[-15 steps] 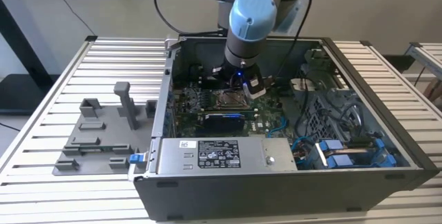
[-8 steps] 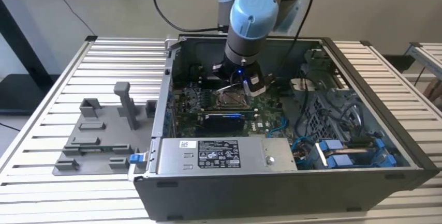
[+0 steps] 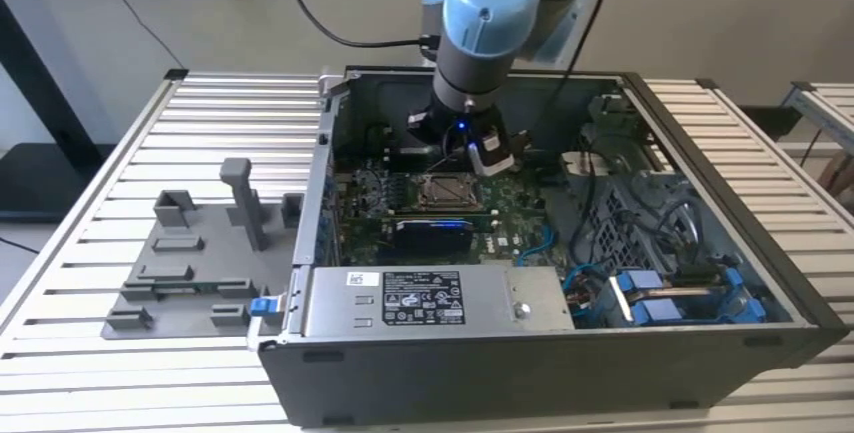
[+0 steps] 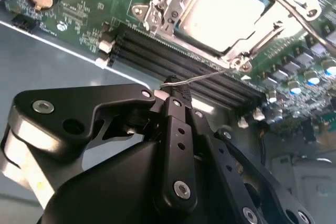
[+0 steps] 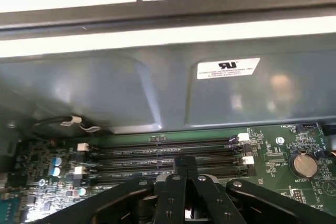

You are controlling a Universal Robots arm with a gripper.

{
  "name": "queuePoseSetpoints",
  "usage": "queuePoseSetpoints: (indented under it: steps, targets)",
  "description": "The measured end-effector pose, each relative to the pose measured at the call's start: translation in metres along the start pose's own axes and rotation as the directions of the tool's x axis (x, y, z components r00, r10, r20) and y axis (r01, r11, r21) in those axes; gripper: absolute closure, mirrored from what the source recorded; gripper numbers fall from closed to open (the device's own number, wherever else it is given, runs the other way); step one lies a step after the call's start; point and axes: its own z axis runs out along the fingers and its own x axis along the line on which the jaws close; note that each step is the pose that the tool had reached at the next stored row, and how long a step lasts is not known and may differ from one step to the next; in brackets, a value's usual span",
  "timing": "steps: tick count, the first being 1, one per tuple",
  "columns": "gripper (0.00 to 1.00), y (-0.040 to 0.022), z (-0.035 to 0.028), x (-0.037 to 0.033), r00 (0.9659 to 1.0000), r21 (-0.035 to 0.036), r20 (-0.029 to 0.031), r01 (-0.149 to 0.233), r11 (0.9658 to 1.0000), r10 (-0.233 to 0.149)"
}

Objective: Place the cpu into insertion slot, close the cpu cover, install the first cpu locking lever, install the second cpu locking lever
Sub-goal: 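Install the first cpu locking lever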

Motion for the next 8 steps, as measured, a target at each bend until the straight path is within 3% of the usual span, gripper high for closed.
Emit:
queuePoseSetpoints:
  steps: [8]
  targets:
    - [0.89, 0.0009, -0.0043, 0.0127, 1.0, -0.0034, -0.0024, -0.001, 1.0, 0.001]
